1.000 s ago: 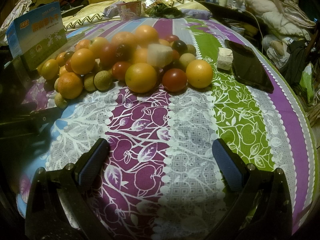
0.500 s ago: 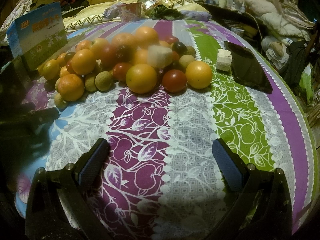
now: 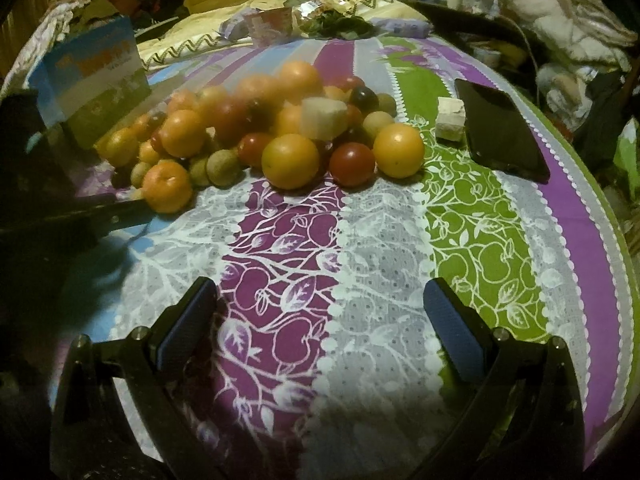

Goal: Organize fruits
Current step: 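Grasp a mandarin with the right tool while the left tool grasps a tan round fruit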

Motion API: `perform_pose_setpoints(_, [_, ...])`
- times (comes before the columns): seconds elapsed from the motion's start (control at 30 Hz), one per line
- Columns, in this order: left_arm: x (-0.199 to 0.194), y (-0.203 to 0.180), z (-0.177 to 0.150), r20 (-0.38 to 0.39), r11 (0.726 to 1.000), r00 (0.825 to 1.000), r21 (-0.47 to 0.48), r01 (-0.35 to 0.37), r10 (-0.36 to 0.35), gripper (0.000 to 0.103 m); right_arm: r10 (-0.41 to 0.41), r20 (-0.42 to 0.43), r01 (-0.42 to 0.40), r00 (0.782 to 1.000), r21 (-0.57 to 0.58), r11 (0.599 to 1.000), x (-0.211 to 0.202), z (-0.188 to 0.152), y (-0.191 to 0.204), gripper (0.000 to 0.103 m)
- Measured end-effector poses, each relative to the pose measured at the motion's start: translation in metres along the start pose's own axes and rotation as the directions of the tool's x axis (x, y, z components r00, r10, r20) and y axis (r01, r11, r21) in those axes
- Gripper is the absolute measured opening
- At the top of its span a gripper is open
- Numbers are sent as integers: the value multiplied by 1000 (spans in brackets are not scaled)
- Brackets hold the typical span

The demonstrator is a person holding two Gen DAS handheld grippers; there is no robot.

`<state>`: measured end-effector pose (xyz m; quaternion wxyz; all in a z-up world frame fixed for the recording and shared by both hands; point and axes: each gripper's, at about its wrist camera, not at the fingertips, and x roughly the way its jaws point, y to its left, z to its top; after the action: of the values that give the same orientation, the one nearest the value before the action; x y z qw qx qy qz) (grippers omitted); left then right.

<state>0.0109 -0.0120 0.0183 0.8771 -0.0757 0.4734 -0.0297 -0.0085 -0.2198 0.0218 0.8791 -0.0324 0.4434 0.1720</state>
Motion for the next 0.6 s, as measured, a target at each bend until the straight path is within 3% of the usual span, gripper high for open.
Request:
perform_pose_setpoints(0.1, [-1,-6,2,-2,999,999,19,40,-40,50,54,-6,-53,999,44,998,-8,3,-7,94])
perform_pose_setpoints(0.27, [1,-6,3,-12,994,994,4,105,-105,33,125,15,-126,992,70,990,-25,8,-10,88])
perform_pose_setpoints(0.5, [3,1,-1,20,984,985,-36,172,-172,30,246,29,-247,969,32,969,-38,17,8,83])
perform_pose_setpoints(0.6, [3,2,-3,19,983,984,-35,180,-180,30,291,16,-291,957,27,956,-33,24,17,71])
